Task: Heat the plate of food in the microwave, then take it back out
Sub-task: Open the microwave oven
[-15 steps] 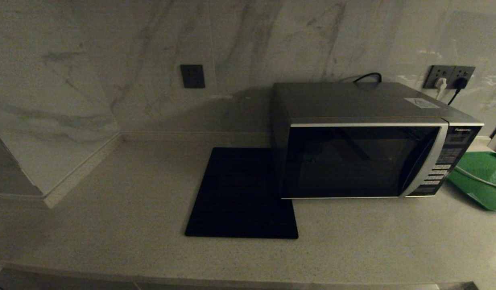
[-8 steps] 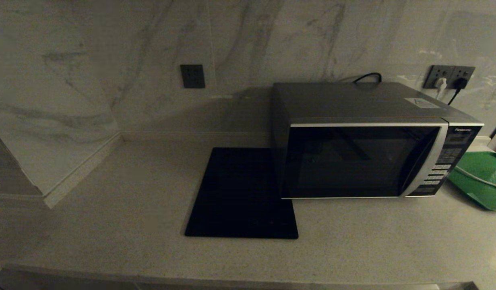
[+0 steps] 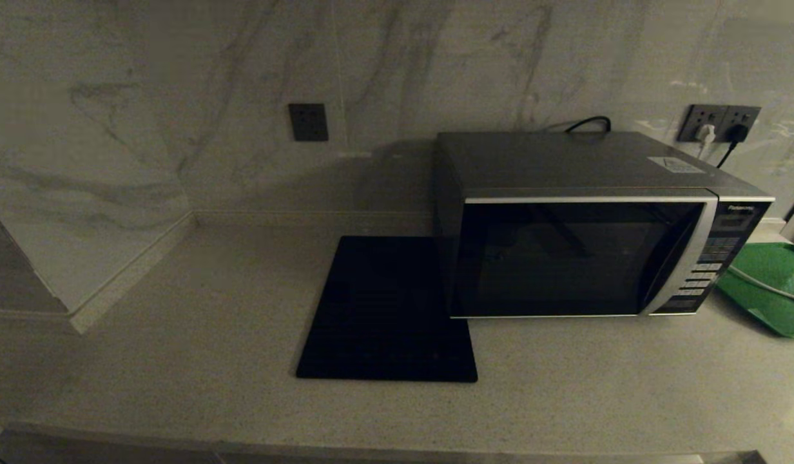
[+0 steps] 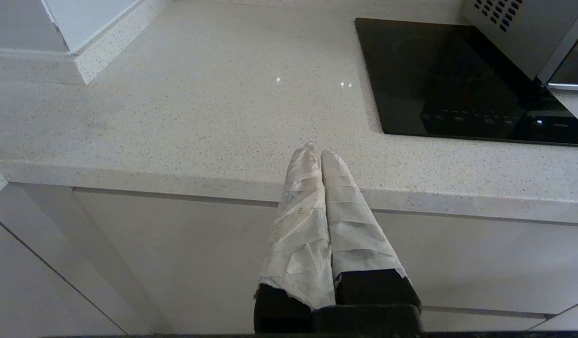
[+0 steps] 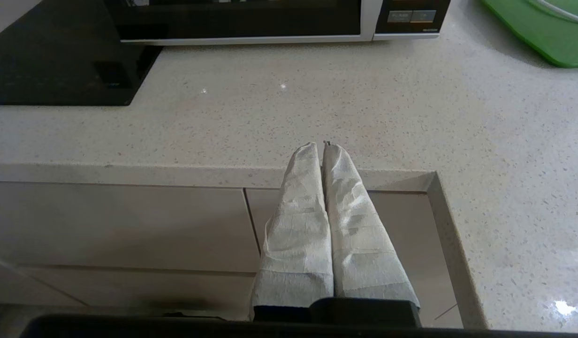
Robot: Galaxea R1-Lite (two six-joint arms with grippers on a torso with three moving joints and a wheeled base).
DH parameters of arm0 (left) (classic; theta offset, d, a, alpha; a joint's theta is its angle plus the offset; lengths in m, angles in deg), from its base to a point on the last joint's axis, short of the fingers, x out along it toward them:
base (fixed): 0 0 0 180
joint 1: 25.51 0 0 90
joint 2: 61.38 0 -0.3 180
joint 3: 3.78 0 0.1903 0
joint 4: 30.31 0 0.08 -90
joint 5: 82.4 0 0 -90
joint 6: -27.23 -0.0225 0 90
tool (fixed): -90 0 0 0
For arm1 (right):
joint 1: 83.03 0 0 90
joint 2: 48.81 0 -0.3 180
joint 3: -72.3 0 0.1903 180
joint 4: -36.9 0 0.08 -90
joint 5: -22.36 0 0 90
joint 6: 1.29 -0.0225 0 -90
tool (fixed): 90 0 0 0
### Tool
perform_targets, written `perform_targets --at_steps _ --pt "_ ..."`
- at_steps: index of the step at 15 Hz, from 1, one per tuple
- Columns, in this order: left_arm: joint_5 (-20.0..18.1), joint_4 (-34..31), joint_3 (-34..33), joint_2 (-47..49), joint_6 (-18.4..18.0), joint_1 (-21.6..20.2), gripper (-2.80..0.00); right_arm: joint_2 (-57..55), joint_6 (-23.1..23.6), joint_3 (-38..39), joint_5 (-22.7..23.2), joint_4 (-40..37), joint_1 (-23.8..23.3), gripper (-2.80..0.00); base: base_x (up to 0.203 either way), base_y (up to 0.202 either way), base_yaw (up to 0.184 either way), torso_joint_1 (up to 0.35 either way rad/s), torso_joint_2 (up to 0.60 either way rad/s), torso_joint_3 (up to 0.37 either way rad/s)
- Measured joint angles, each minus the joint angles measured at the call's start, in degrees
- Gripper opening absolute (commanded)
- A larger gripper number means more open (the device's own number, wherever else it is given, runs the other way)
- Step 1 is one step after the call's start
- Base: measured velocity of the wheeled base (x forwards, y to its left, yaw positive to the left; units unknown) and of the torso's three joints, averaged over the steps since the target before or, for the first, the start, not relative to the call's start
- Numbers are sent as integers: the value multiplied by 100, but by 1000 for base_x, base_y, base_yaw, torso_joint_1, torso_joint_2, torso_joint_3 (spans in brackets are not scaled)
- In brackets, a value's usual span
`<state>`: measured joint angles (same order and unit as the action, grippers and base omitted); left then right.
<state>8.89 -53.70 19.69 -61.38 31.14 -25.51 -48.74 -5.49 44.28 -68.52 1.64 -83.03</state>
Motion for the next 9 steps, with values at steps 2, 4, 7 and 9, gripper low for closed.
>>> perform_targets --at_steps 2,4,7,9 --pt "0 2 0 0 0 0 -280 0 0 0 0 -2 0 -280 0 0 0 0 0 0" --pt "0 2 0 0 2 0 -280 0 0 0 -1 0 0 -280 0 0 0 0 0 0" --pt "0 2 0 0 0 0 -280 0 -1 6 -2 15 0 -280 0 0 0 0 0 0" --pt "0 2 0 0 -1 0 -280 0 0 15 0 40 0 -280 0 0 0 0 0 0"
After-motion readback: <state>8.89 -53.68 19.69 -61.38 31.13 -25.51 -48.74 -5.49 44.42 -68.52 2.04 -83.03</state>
